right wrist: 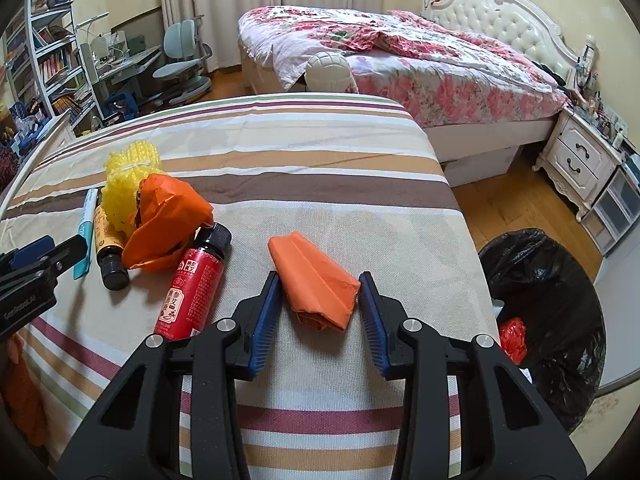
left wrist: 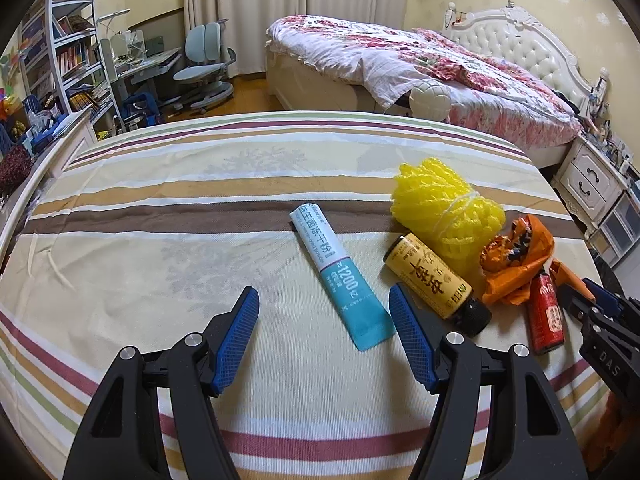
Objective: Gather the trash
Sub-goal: 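Grasp the orange cloth with the right gripper, then grasp the blue-and-white tube with the left gripper while the right holds the cloth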
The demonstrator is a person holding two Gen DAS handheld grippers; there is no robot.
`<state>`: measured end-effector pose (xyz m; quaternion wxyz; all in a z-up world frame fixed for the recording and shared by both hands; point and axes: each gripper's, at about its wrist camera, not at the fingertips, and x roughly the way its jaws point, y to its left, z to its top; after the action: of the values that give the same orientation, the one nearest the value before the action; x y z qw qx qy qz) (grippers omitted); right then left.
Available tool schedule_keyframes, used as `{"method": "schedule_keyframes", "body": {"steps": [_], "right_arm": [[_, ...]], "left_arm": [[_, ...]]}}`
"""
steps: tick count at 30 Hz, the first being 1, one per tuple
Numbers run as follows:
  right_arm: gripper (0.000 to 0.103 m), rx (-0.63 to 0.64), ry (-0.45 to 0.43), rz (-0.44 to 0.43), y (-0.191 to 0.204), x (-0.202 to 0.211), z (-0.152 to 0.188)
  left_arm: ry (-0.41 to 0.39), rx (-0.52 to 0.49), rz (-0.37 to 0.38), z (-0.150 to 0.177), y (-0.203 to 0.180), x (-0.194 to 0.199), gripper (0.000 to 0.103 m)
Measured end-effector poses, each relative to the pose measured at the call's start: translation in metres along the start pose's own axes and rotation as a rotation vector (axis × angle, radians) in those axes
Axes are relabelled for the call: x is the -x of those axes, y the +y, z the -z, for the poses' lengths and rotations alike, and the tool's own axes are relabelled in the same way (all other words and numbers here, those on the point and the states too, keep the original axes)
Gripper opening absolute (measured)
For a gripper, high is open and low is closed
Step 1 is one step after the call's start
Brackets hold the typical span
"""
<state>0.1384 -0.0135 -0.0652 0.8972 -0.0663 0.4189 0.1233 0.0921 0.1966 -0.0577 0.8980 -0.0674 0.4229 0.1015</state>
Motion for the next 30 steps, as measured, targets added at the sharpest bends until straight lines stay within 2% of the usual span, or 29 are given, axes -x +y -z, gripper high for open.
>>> {"method": "schedule_keyframes", "body": {"steps": [3, 10, 12, 23, 25, 30], "right_arm": [[0.038, -0.002, -0.001, -0.003, 0.0, 0.0, 0.0], [0.038, 0.0, -0.001, -0.006, 0.0, 0.0, 0.001], [0.038, 0.0, -0.001, -0.009, 0.0, 0.001, 0.001], [0.038, 0.0, -0.001, -0.009, 0.001, 0.001, 0.002], [0.038, -0.001, -0.003, -0.01, 0.0, 0.001, 0.002], [0.037, -0.007, -0.01, -0.017, 0.003, 0.005, 0.004]], "left_arm": [[0.024, 0.016, 0.002, -0.004, 0.003, -0.006, 0.065], [0.009, -0.015, 0.003, 0.007, 0.012, 0.002, 0.034], [0.005, -0.019, 0.018, 0.011, 0.016, 0.006, 0.029], [0.005, -0.033, 0.015, -0.002, 0.014, -0.004, 0.033], [-0.001, -0.034, 0.011, -0.001, 0.014, -0.005, 0.022], [-0.012, -0.051, 0.029, 0.002, 0.014, 0.0, 0.02]]}}
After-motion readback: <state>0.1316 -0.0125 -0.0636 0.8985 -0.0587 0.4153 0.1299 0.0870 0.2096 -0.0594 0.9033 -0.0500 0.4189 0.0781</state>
